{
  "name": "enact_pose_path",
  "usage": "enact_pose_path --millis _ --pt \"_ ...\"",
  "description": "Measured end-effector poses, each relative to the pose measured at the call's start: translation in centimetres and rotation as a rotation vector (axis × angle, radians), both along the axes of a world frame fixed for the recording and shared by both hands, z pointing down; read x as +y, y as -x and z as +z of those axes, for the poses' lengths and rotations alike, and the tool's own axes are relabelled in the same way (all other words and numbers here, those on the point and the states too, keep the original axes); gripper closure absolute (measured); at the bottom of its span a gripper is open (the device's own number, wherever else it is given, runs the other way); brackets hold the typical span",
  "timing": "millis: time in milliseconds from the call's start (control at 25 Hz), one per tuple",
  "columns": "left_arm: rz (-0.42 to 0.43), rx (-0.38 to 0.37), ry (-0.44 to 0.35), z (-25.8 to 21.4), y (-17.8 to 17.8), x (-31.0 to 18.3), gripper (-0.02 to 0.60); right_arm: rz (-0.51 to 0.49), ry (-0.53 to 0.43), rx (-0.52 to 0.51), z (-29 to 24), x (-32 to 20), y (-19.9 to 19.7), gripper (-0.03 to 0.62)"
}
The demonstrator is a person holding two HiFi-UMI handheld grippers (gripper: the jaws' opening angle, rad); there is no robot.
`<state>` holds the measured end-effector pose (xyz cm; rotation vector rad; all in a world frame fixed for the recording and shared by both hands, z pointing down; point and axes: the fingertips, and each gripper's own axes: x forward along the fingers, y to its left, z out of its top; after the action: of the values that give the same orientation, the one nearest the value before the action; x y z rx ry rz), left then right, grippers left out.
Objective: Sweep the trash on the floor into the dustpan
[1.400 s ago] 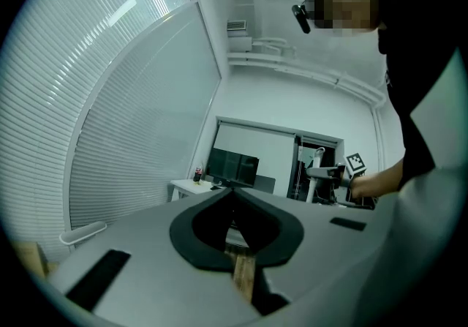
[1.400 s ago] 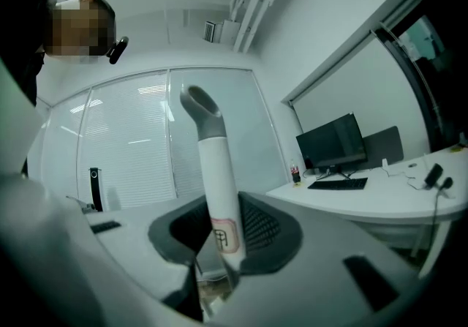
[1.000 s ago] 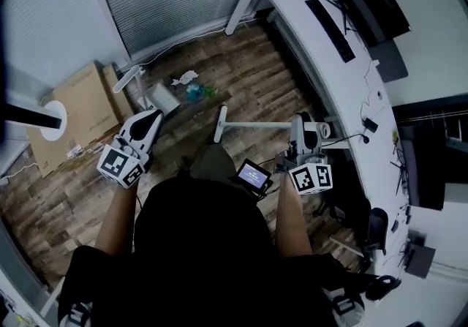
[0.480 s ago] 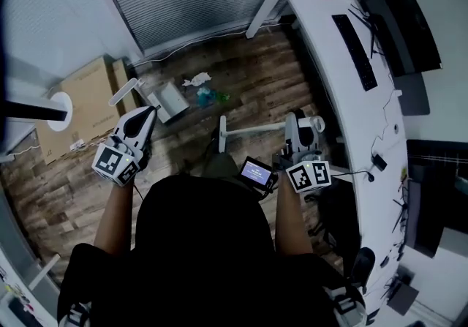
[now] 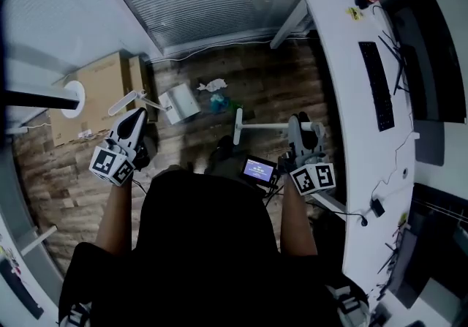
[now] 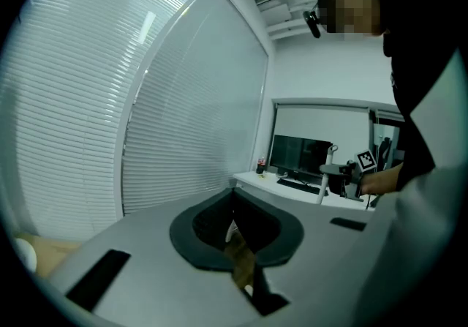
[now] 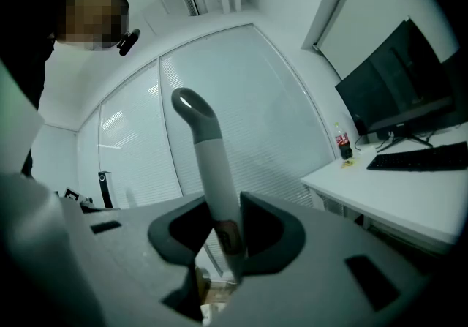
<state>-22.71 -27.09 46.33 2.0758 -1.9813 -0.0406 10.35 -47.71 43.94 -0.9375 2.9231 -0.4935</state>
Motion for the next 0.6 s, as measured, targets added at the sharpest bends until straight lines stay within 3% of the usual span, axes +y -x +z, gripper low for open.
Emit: enact_pose_path --millis 320,600 --pt "-0.064 -0.183 0.154 0.9 3.6 -1.9 0.586 -0.020 -0.008 0.044 2.3 -8.5 -0.3 0.500" --pt "0.032 -0.398 0.406 3.4 7.5 -3.1 0.512 -0.063 -0.028 0.107 4.4 -15.0 1.8 0.500"
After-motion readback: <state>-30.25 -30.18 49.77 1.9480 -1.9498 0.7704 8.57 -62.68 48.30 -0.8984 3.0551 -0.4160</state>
